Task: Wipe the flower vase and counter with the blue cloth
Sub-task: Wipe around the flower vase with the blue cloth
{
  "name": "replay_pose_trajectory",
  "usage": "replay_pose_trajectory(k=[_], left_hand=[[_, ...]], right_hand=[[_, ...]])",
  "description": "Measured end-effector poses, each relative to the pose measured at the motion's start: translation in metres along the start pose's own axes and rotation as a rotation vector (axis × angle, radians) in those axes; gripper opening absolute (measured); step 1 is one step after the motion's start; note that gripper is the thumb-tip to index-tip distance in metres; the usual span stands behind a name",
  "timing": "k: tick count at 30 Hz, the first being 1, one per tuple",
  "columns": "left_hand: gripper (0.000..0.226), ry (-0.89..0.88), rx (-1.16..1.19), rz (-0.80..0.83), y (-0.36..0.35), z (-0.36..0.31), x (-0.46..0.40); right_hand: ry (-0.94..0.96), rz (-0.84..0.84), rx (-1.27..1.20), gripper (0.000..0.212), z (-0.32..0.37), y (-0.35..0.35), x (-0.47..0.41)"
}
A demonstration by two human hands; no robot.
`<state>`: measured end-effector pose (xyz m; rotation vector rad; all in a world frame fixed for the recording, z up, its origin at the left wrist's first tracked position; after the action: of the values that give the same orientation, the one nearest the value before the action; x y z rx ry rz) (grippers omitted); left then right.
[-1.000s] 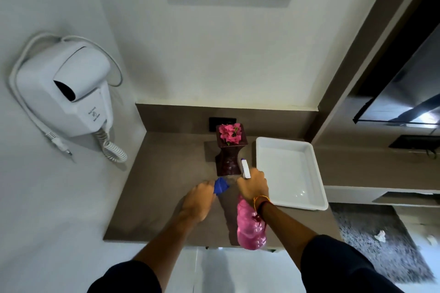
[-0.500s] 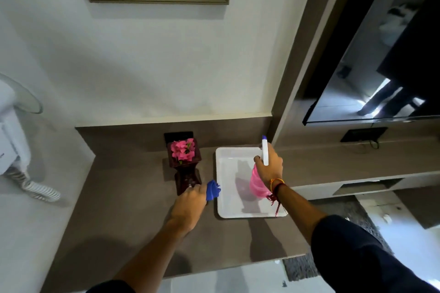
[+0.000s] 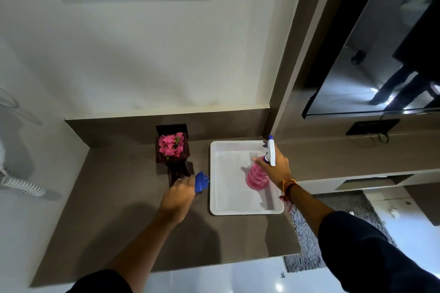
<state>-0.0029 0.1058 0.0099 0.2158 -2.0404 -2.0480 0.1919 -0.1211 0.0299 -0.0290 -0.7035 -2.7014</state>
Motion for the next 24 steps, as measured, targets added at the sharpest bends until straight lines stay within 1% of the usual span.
replay_pose_trajectory(k=[2,4,5,6,7,9,10,11,12,13,14,16,18,19,21,23,24], left_hand=[[0.042,0.009,0.017,-0.003,0.006,-0.001,-0.001],[0.041,0.016,0.020,-0.006,0.014,-0.002,0.000],[0.042,0.021,0.032,-0.007,0.017,-0.002,0.000],[0.042,0.035,0.059,-0.004,0.021,-0.001,0.001],[0.041,0.054,0.093,-0.003,0.023,0.000,0.001],[0.036,0.118,0.181,-0.002,0.027,0.005,0.004],[0.032,0.164,0.242,-0.003,0.029,0.008,0.007],[0.029,0.218,0.307,-0.014,0.030,0.013,0.010],[0.027,0.272,0.362,-0.024,0.030,0.016,0.013],[0.027,0.332,0.409,-0.034,0.027,0.021,0.016],[0.028,0.392,0.449,-0.042,0.025,0.025,0.020],[0.027,0.510,0.543,-0.057,0.016,0.037,0.027],[0.019,0.622,0.731,-0.081,0.004,0.048,0.036],[0.016,0.673,0.882,-0.090,-0.003,0.053,0.041],[0.019,0.794,1.177,-0.097,-0.016,0.063,0.054],[0.014,0.885,1.373,-0.053,-0.027,0.070,0.064],[0.019,0.917,1.461,-0.032,-0.033,0.073,0.069]], right_hand=[[0.016,0.113,0.042,0.079,0.002,0.006,0.005],[0.092,0.200,0.113,0.102,0.009,0.012,0.011],[0.154,0.201,0.172,0.113,0.016,0.015,0.014],[0.232,0.161,0.245,0.118,0.026,0.020,0.016],[0.323,0.090,0.332,0.117,0.038,0.025,0.017],[0.532,-0.039,0.530,0.103,0.073,0.019,0.021],[0.631,-0.060,0.603,0.095,0.091,0.008,0.023],[0.711,-0.041,0.644,0.087,0.107,-0.009,0.023],[0.756,0.012,0.661,0.082,0.119,-0.029,0.022],[0.763,0.101,0.663,0.080,0.128,-0.052,0.020],[0.730,0.208,0.657,0.081,0.134,-0.075,0.017],[0.620,0.425,0.644,0.086,0.143,-0.119,0.011],[0.544,0.569,0.701,0.092,0.155,-0.152,0.004],[0.525,0.612,0.744,0.093,0.161,-0.165,0.000],[0.495,0.659,0.828,0.095,0.171,-0.183,-0.009],[0.470,0.707,0.910,0.096,0.175,-0.194,-0.017],[0.459,0.739,0.932,0.096,0.176,-0.199,-0.019]])
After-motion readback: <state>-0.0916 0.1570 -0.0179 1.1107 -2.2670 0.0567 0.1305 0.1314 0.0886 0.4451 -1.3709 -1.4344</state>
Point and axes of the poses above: each hand's wrist, its own x-axis away from the middle knuckle, its own y-axis out of the back of the hand, z = x × y, the point moved 8 cm from there along -x, towards the middle knuckle, and after that the axes turned 5 degrees about -x, right-handed, at the moved point
